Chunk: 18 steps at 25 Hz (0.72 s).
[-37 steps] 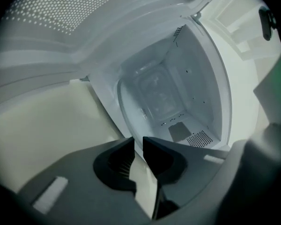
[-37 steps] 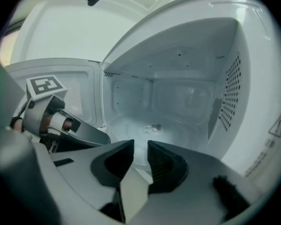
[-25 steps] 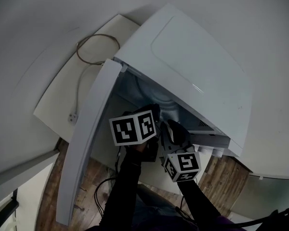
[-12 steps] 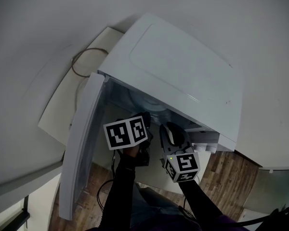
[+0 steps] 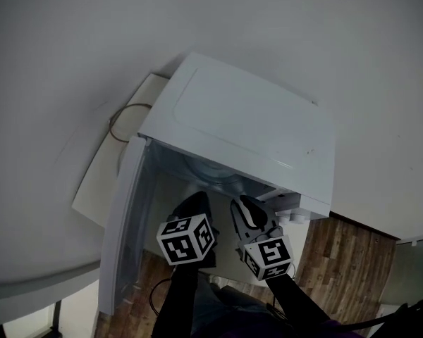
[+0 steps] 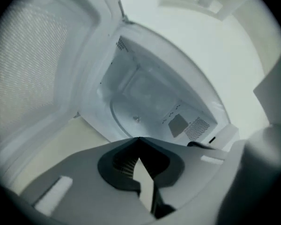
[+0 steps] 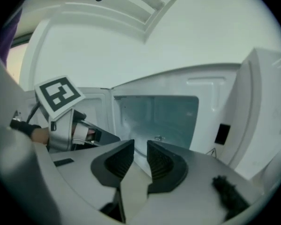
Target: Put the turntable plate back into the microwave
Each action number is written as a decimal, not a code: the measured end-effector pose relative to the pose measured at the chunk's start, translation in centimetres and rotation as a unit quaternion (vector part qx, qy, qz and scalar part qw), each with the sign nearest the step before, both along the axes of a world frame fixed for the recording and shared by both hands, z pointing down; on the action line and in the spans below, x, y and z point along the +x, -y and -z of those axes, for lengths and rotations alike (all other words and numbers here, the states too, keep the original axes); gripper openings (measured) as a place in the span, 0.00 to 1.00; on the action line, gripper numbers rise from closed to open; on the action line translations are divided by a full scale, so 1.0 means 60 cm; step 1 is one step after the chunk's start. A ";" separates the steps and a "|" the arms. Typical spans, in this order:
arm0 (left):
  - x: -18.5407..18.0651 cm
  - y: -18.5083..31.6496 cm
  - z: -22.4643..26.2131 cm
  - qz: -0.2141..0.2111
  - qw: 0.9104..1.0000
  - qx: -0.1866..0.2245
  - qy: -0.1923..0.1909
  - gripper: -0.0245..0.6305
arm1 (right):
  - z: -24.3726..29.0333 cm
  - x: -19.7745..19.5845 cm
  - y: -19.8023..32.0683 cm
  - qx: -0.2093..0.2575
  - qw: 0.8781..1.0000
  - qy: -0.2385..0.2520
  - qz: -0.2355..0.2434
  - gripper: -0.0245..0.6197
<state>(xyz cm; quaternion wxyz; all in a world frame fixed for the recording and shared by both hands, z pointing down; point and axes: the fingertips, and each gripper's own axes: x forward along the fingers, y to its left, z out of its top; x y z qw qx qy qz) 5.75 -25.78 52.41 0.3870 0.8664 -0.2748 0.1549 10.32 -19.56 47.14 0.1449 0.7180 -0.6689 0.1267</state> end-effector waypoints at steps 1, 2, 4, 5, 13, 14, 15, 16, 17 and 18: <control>-0.010 -0.008 0.022 0.013 0.999 0.022 -0.019 0.05 | 0.016 -0.010 -0.004 0.007 1.000 0.007 0.010 0.18; -0.019 -0.014 0.048 0.025 0.998 0.052 -0.033 0.05 | 0.033 -0.019 -0.009 0.016 1.000 0.017 0.018 0.18; -0.037 -0.025 0.108 0.039 0.989 0.137 -0.035 0.05 | 0.075 -0.035 -0.020 0.040 0.998 0.030 0.030 0.17; -0.043 -0.030 0.141 0.042 0.982 0.183 -0.031 0.05 | 0.102 -0.041 -0.024 0.053 0.998 0.025 0.036 0.15; -0.051 -0.082 0.372 0.049 0.921 0.381 -0.060 0.05 | 0.312 -0.050 -0.051 0.174 0.984 -0.023 0.023 0.06; -0.051 -0.084 0.392 0.050 0.916 0.392 -0.065 0.05 | 0.332 -0.050 -0.054 0.189 0.981 -0.035 0.022 0.06; -0.051 -0.087 0.410 0.051 0.912 0.402 -0.068 0.05 | 0.348 -0.050 -0.057 0.198 0.979 -0.049 0.020 0.05; -0.051 -0.089 0.424 0.051 0.907 0.412 -0.070 0.05 | 0.360 -0.051 -0.060 0.206 0.976 -0.061 0.020 0.05; -0.052 -0.090 0.436 0.052 0.903 0.422 -0.070 0.05 | 0.370 -0.051 -0.063 0.213 0.974 -0.069 0.020 0.05; -0.053 -0.091 0.444 0.054 0.899 0.429 -0.071 0.05 | 0.379 -0.052 -0.065 0.220 0.973 -0.073 0.021 0.05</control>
